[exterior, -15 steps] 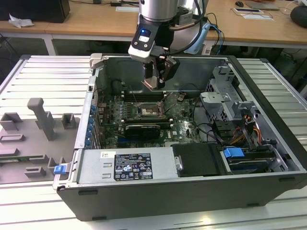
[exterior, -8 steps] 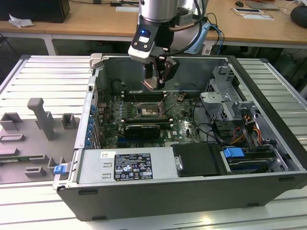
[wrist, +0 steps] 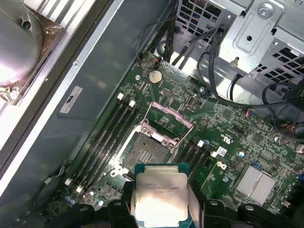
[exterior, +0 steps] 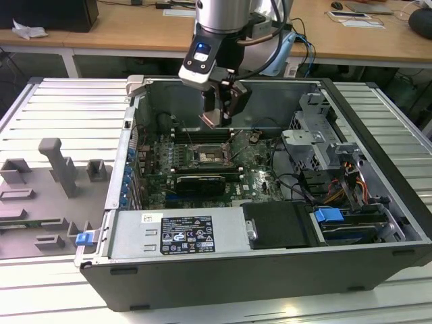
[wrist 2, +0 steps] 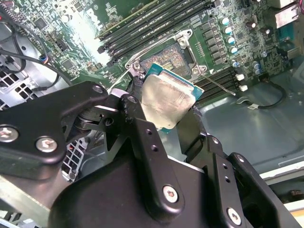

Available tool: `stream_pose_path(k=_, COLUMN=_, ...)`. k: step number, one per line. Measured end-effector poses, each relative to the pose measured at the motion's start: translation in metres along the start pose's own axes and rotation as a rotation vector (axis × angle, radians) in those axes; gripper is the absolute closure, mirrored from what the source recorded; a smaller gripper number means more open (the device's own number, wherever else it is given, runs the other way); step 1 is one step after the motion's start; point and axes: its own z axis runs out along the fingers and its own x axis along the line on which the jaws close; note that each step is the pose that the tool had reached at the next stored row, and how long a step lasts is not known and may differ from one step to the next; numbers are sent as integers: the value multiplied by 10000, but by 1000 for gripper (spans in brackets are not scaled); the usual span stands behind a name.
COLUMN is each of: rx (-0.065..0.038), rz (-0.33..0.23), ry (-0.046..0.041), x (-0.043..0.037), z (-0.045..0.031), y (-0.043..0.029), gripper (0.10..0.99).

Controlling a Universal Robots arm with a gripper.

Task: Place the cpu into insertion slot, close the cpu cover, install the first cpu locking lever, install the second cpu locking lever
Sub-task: 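Place the cpu into insertion slot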

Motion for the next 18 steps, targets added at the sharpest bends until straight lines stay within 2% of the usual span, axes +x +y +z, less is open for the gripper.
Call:
stream_pose_path(k=6, rx=-1, rz=641, ry=-33, x=-1, z=46, y=-4, gripper=553)
stream_pose_path(k=18, rx=-1, rz=938, ry=-50, x=-3, z=102, y=-8, gripper=553)
